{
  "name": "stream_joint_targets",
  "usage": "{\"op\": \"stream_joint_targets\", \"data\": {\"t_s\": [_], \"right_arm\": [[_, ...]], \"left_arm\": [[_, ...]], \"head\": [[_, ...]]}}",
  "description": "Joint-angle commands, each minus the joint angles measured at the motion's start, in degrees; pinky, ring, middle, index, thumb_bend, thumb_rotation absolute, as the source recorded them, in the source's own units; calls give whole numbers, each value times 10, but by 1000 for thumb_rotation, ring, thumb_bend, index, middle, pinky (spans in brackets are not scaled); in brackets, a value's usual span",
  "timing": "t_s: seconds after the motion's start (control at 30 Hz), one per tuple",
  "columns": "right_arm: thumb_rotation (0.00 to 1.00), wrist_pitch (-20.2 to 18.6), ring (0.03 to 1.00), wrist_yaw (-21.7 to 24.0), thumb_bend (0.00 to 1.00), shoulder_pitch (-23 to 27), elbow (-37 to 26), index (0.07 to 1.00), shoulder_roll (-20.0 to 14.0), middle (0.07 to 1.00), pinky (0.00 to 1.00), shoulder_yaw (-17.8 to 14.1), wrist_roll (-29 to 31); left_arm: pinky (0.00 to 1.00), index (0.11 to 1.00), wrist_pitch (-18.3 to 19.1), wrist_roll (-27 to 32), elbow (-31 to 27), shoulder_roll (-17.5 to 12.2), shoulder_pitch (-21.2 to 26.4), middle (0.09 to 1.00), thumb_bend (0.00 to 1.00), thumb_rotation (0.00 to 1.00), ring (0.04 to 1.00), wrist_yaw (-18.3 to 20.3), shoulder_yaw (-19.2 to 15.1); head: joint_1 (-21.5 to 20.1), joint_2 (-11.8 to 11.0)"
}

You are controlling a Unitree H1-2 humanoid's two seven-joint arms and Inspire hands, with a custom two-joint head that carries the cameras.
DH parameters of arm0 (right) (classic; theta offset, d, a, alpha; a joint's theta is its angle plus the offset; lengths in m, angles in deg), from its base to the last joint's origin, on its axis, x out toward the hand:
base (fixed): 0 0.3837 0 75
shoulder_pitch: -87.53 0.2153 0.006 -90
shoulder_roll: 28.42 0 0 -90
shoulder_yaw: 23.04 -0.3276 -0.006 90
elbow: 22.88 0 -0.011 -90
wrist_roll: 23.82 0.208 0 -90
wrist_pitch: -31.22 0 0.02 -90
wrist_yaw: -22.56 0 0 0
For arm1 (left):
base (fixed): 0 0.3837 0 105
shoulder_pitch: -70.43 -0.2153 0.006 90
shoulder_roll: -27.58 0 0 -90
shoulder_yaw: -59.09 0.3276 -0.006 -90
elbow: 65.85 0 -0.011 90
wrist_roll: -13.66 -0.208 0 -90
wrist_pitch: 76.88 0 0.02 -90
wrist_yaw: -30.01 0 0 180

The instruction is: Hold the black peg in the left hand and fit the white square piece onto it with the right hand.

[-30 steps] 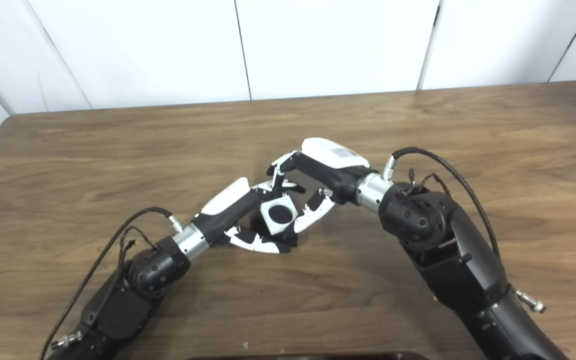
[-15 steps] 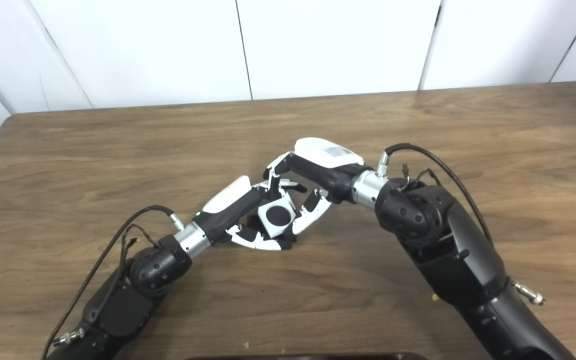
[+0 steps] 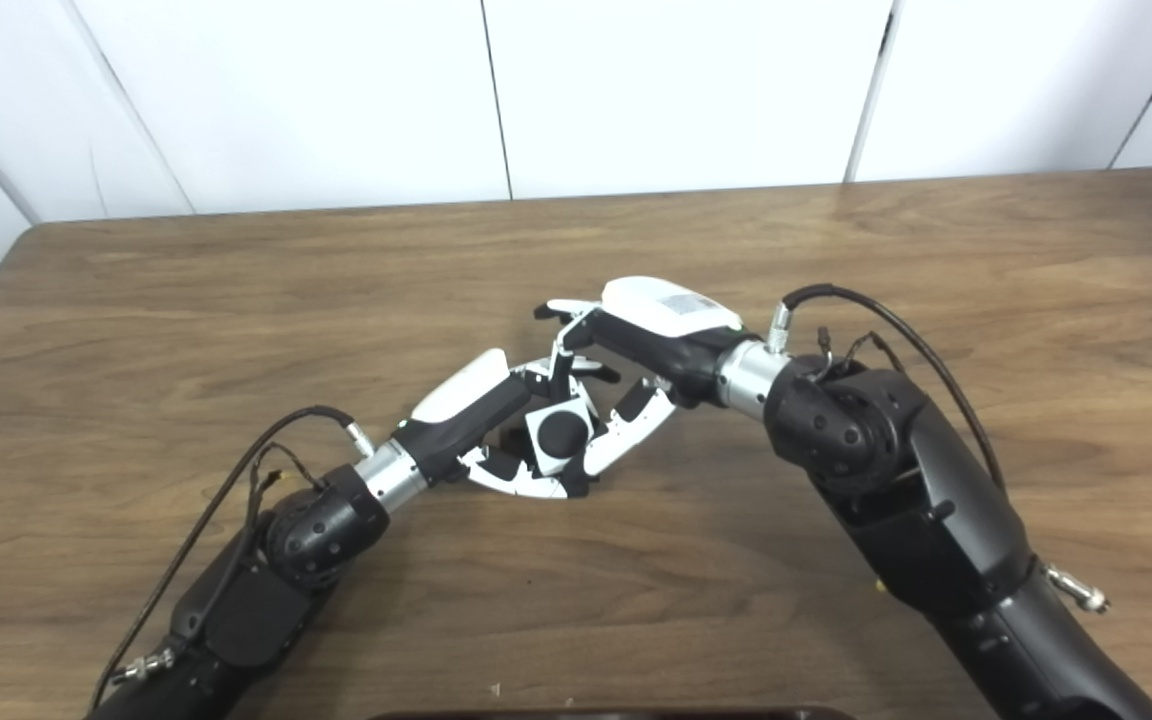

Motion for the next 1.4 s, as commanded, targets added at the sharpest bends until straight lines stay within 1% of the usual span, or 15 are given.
{"op": "stream_joint_targets", "data": {"t_s": [0.0, 0.2, 0.33, 0.4, 0.47, 0.53, 0.6, 0.7, 0.77, 0.9, 1.0, 1.07, 1.2, 1.37], "right_arm": [[377, 3, 915, 0, 947, 7, -10, 878, -12, 933, 871, -9, -1], [368, 2, 917, -6, 923, 5, -12, 885, -14, 931, 870, -15, 3], [366, -7, 931, -5, 912, 5, -17, 893, -16, 938, 899, -24, 5], [365, -8, 937, -8, 904, 4, -20, 903, -17, 944, 897, -34, 10], [373, -6, 929, -18, 909, 3, -21, 913, -18, 945, 871, -50, 18], [375, 3, 901, -34, 920, 1, -18, 919, -15, 936, 810, -71, 30], [382, 6, 889, -45, 922, 0, -14, 922, -12, 932, 775, -85, 38], [399, 19, 890, -63, 919, -8, -4, 922, -12, 925, 759, -106, 55], [401, 20, 888, -71, 925, -15, -5, 919, -13, 924, 747, -117, 65], [388, 13, 874, -78, 920, -27, -19, 918, -19, 920, 707, -132, 74], [340, -7, 857, -82, 904, -38, -40, 920, -26, 907, 685, -155, 84], [323, -13, 847, -86, 898, -42, -49, 918, -27, 896, 678, -169, 87], [338, -9, 858, -95, 883, -49, -52, 915, -31, 897, 700, -180, 86], [308, -12, 828, -103, 891, -60, -52, 902, -25, 874, 678, -184, 96]], "left_arm": [[767, 495, 49, -36, 39, -18, -23, 857, 521, 75, 889, 39, 17], [770, 495, 51, -35, 36, -18, -25, 855, 521, 75, 883, 40, 17], [763, 494, 57, -34, 32, -18, -27, 855, 521, 74, 886, 42, 17], [767, 494, 56, -33, 32, -18, -28, 854, 521, 74, 887, 41, 16], [763, 494, 52, -34, 35, -18, -28, 852, 521, 75, 885, 40, 17], [772, 494, 53, -34, 36, -18, -28, 854, 521, 75, 888, 41, 17], [776, 495, 54, -34, 36, -18, -28, 856, 521, 76, 889, 42, 18], [771, 496, 52, -36, 40, -18, -27, 856, 520, 76, 889, 40, 17], [766, 496, 50, -37, 42, -18, -27, 855, 520, 77, 887, 38, 18], [763, 496, 50, -36, 40, -20, -27, 857, 520, 78, 887, 40, 17], [765, 496, 47, -33, 41, -21, -27, 855, 520, 79, 885, 40, 16], [766, 496, 47, -31, 41, -21, -27, 853, 520, 79, 884, 41, 16], [772, 497, 47, -32, 40, -22, -27, 855, 520, 79, 887, 41, 16], [769, 496, 49, -32, 39, -22, -28, 855, 520, 78, 885, 40, 16]], "head": [[1, 1], [2, 2], [1, 4], [1, 4], [1, 4], [-1, 5], [-1, 5], [-1, 5], [-1, 4], [-3, 5], [-5, 4], [-8, 4], [-8, 4], [-9, 5]]}}
